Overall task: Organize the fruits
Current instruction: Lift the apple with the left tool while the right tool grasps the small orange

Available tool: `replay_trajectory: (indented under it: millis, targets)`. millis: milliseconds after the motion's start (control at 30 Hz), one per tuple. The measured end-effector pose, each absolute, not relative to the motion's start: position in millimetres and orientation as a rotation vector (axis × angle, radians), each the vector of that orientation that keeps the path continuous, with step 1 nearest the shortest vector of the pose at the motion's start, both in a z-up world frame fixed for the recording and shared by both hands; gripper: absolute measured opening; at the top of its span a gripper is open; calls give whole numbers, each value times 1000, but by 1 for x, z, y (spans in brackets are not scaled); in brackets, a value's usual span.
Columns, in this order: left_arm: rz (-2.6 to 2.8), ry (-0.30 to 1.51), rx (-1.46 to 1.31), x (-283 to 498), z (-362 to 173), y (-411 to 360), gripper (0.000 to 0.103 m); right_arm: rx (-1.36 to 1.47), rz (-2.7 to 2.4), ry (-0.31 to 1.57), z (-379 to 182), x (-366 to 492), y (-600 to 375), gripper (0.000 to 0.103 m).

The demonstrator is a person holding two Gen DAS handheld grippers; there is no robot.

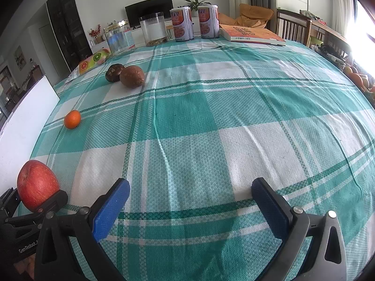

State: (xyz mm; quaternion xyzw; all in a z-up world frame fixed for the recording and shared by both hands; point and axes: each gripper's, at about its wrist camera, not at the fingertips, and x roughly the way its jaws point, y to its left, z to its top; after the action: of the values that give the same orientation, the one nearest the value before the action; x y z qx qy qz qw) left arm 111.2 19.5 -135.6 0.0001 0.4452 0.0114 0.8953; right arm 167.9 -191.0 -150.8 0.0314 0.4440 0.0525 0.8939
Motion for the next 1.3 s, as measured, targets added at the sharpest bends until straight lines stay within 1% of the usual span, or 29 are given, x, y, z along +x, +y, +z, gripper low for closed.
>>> replay_trajectory:
  millis: [367, 467, 533, 667, 767, 833, 867, 933, 1000, 1067, 1100, 1133, 1167, 1200, 1233, 1300]
  targets:
    - [23, 919, -5, 110, -138, 20, 90, 51, 101, 926, -152, 168, -189, 103]
    - [12, 919, -10, 109, -138, 20, 89, -40, 92, 954, -156, 173, -177, 103]
    - [-2, 922, -2, 106, -137, 21, 89, -91, 179, 961, -155, 177, -170, 103]
    - [-22, 910, -5, 95, -137, 27, 90, -124, 316, 937, -145, 193, -150, 101]
    - [-21, 906, -5, 95, -137, 27, 90, -136, 466, 927, -134, 214, -113, 96]
    - [-10, 906, 8, 96, -138, 24, 90, -177, 553, 928, -131, 230, -81, 88]
    - [-9, 905, 6, 96, -138, 25, 90, -203, 584, 927, -131, 237, -67, 86]
    - [-8, 904, 5, 97, -138, 24, 90, -243, 627, 922, -131, 250, -43, 77]
    - [-6, 903, 6, 97, -138, 24, 90, -270, 670, 927, -135, 262, -22, 71]
    - [-4, 903, 6, 97, -138, 24, 90, -320, 692, 936, -142, 268, -6, 68]
    - [-3, 903, 6, 97, -138, 24, 90, -342, 699, 946, -145, 270, 0, 64]
    - [-3, 903, 6, 97, -138, 23, 90, -353, 708, 958, -149, 271, 4, 55]
    - [-4, 903, 6, 97, -138, 24, 91, -363, 705, 940, -148, 272, 6, 53]
    - [-3, 903, 6, 97, -138, 23, 91, -346, 717, 943, -148, 272, 5, 37]
    - [-2, 903, 6, 97, -138, 23, 91, -326, 714, 942, -146, 271, 2, 33]
    - [-1, 903, 6, 97, -138, 24, 91, -283, 705, 918, -141, 268, -7, 33]
